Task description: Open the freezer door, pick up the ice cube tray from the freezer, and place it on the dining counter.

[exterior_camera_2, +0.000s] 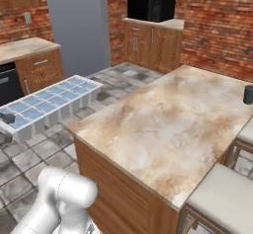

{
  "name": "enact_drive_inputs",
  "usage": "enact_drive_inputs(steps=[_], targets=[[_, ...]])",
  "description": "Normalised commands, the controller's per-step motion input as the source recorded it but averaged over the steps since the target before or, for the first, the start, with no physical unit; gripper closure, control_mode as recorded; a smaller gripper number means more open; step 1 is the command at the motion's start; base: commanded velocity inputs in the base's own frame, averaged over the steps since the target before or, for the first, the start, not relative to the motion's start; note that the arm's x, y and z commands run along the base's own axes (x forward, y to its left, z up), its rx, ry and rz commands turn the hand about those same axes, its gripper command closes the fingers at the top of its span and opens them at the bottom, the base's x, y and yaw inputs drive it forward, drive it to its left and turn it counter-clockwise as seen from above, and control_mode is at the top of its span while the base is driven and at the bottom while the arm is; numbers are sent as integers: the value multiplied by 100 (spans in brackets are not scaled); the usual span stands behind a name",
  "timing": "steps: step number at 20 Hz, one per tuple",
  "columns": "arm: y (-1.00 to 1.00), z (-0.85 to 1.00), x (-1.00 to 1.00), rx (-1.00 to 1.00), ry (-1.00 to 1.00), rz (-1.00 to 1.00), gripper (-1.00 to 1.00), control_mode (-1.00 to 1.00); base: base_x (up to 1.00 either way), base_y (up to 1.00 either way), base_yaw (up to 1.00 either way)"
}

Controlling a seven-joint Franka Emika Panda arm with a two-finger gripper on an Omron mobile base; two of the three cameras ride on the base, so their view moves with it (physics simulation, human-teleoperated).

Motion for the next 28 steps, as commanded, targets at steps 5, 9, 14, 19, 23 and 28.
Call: enact_drive_inputs(steps=[5,9,14,19,23,28], targets=[[0,0,0,0,0,0,100,100,29,0,-47],[0,-1,16,0,0,-1,100,-100,28,6,-15],[0,-19,94,1,6,0,100,-100,0,0,0],[0,-39,100,5,15,0,100,-100,0,0,0],[0,-47,100,4,3,-4,100,-100,0,0,0],[-14,-43,82,2,0,-13,100,-100,0,0,0]])
